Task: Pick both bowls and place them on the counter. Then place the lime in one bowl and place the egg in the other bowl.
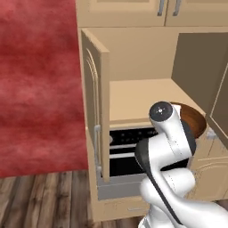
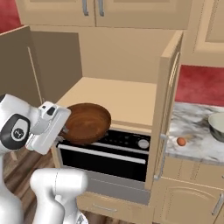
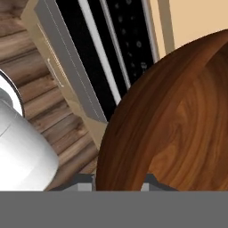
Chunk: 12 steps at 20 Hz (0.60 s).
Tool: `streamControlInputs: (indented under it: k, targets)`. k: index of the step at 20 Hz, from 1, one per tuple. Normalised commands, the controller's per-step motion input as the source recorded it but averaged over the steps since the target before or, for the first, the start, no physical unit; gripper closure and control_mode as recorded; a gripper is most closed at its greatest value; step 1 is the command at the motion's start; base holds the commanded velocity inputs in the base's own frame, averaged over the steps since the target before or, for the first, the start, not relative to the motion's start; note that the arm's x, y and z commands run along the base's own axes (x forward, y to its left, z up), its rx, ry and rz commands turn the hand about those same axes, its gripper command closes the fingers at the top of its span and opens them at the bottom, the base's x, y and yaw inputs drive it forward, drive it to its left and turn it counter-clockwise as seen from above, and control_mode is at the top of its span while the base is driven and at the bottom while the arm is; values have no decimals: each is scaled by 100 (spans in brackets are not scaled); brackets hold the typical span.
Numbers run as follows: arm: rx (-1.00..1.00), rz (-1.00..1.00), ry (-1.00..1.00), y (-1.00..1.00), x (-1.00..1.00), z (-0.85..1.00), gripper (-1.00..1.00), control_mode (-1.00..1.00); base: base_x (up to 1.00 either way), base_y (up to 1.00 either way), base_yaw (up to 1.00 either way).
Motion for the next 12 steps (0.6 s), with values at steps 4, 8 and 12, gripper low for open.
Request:
streamControlInputs:
  k: [4, 8, 12]
  targets:
    - [0, 0, 0, 0, 0, 0, 100, 100, -95, 0, -4]
    - [0, 0, 0, 0, 0, 0, 100, 100, -95, 0, -4]
    - [0, 0, 0, 0, 0, 0, 100, 100, -75, -3, -8]
